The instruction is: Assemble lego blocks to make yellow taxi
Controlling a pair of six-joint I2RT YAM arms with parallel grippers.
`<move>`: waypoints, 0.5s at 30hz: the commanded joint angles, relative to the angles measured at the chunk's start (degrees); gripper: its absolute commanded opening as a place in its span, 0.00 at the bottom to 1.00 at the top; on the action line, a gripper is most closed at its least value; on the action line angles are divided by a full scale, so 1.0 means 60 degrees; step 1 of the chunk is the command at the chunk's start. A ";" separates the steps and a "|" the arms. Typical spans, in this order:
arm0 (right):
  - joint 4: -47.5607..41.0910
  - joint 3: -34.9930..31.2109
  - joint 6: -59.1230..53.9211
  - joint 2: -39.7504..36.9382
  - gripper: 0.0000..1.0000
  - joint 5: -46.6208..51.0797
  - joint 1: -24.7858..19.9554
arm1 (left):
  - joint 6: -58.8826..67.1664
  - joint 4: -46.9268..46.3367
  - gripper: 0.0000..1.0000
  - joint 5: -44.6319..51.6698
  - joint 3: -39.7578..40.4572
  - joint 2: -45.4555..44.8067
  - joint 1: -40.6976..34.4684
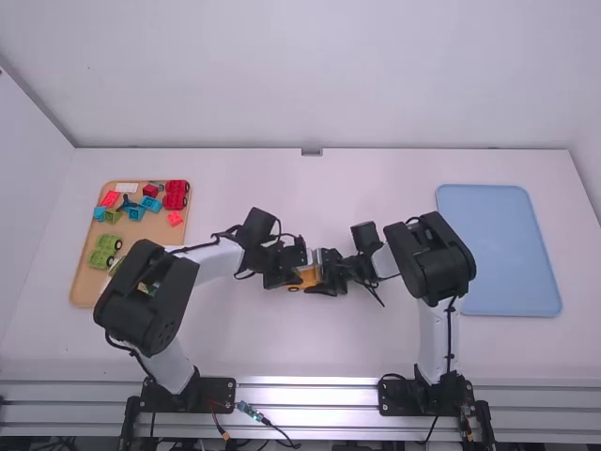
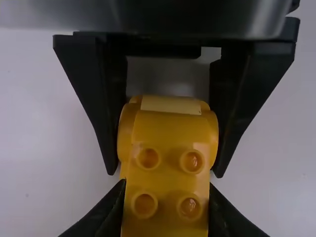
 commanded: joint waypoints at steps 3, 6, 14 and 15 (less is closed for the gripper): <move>-0.0142 -0.0033 0.0178 0.0161 0.27 0.0306 0.0000 | -0.0166 -0.0065 0.41 -0.0007 -0.0051 -0.0017 -0.0131; -0.0168 -0.0036 0.0175 0.0161 0.27 0.0310 0.0000 | -0.0239 -0.0116 0.47 -0.0007 -0.0055 -0.0185 -0.0131; -0.0175 -0.0036 0.0175 0.0161 0.27 0.0335 0.0000 | -0.0305 -0.0101 0.87 -0.0018 -0.0055 -0.0316 -0.0131; -0.0175 -0.0036 0.0175 0.0161 0.27 0.0335 0.0000 | -0.0308 -0.0091 0.88 -0.0011 -0.0055 -0.0316 -0.0131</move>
